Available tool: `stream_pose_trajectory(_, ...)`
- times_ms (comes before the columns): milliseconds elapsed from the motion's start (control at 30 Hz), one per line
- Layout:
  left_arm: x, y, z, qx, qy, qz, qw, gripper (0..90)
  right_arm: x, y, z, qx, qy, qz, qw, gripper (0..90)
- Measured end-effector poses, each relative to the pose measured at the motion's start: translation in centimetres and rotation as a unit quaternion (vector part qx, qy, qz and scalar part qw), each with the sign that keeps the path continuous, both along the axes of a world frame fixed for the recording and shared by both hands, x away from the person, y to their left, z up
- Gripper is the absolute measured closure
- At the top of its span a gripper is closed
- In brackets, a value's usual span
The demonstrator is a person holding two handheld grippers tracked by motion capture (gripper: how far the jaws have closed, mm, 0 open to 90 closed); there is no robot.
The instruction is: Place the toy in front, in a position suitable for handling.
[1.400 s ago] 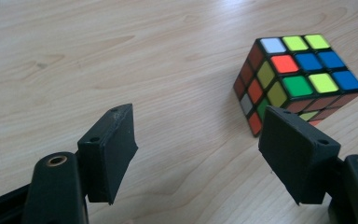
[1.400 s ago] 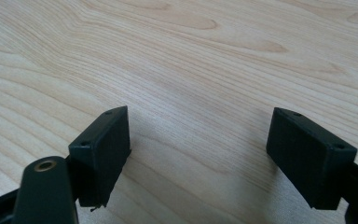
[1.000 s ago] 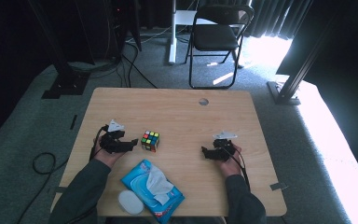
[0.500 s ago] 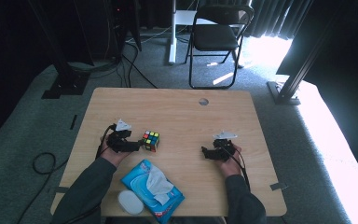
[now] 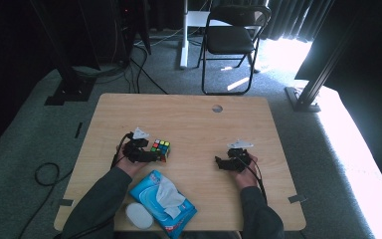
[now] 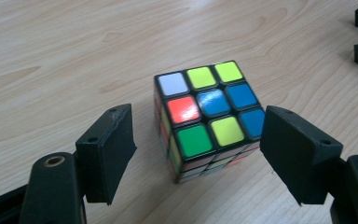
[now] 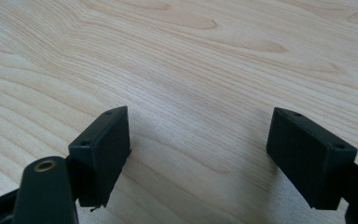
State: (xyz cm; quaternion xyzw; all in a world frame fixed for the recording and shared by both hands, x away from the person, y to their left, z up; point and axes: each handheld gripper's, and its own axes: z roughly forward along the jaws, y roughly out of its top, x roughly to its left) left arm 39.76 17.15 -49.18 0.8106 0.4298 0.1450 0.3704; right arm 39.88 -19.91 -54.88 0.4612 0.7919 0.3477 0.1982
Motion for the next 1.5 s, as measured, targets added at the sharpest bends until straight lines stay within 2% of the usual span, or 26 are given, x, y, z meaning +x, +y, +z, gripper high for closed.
stream_pose_trajectory(433, 0.7, -1.4, -0.2, 0.004, 0.004, -0.003, 1.0, 22.5, 0.0, 0.0, 0.0, 0.0, 0.0, 0.0, 1.0, 21.1)
stream_pose_trajectory(800, 1.9, -2.1, -1.2, 0.011, 0.036, -0.001, 0.9993, 22.7, 0.0, 0.0, 0.0, 0.0, 0.0, 0.0, 1.0, 21.1)
stream_pose_trajectory(967, 2.2, -2.4, -1.4, 0.017, 0.042, -0.001, 0.999, 26.0, 0.0, 0.0, 0.0, 0.0, 0.0, 0.0, 1.0, 21.1)
stream_pose_trajectory(1067, 2.4, -2.3, -1.5, 0.014, 0.058, 0.003, 0.9982, 29.3, 0.0, 0.0, 0.0, 0.0, 0.0, 0.0, 1.0, 21.1)
stream_pose_trajectory(1233, 2.4, -2.1, -1.3, 0.017, 0.056, 0.003, 0.9983, 31.5, 0.0, 0.0, 0.0, 0.0, 0.0, 0.0, 1.0, 21.1)
stream_pose_trajectory(1300, 2.4, -2.0, -1.0, 0.02, 0.046, 0.005, 0.9987, 33.4, 0.0, 0.0, 0.0, 0.0, 0.0, 0.0, 1.0, 21.1)
stream_pose_trajectory(1500, 2.5, -1.7, -1.0, 0.017, 0.043, -0.006, 0.9989, 34.0, 0.0, 0.0, 0.0, 0.0, 0.0, 0.0, 1.0, 21.1)
